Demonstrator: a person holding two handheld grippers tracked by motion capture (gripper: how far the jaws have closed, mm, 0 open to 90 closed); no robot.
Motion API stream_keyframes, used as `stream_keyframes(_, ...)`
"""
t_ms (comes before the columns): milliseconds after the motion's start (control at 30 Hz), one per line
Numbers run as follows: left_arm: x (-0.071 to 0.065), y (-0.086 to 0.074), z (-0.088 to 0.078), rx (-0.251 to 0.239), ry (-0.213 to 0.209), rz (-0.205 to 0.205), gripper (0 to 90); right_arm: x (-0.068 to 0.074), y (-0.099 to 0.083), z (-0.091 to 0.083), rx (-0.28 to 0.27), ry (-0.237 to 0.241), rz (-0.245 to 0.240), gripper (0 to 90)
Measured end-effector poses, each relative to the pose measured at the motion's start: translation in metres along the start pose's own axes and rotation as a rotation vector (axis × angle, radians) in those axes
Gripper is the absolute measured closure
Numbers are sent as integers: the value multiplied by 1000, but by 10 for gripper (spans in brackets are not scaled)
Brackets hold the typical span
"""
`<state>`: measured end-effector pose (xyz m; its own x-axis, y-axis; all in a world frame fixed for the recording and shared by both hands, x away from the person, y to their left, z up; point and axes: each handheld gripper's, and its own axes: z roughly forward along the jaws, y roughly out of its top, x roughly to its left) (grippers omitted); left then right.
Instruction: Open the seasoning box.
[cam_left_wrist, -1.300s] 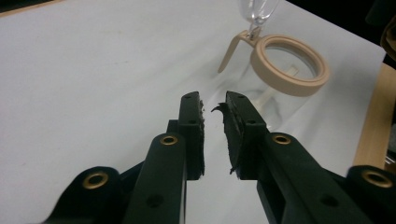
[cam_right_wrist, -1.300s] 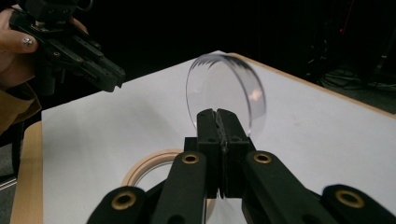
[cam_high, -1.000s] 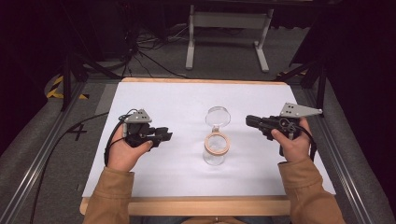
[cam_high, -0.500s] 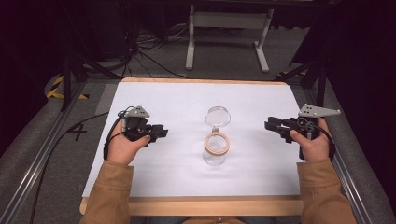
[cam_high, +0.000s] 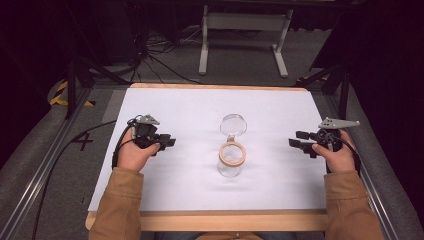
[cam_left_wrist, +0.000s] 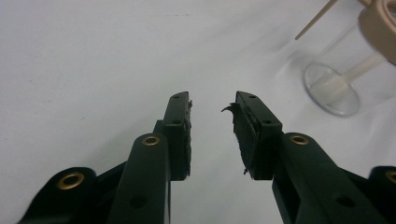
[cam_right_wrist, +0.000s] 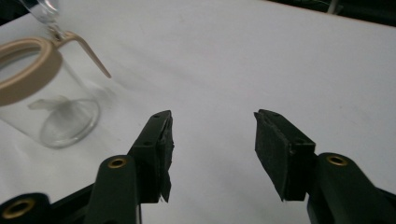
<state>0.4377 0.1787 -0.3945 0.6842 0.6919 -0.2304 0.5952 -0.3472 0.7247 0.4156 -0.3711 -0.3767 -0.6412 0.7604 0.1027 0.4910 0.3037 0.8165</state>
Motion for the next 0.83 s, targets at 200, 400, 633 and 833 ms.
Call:
stream_keyframes(200, 6, -5, 7, 10, 9, 16, 643, -12, -14, 17, 38, -23, 15, 447)
stream_keyframes(400, 8, -8, 15, 25, 2, 9, 633, -16, -23, 30, 54, -28, 6, 441)
stream_keyframes(633, 7, -9, 21, 63, -6, 15, 625, -17, -36, 51, 124, -34, -1, 434)
stream_keyframes(833, 3, -5, 18, 29, -27, 18, 614, -14, -34, 51, 122, -25, 15, 439)
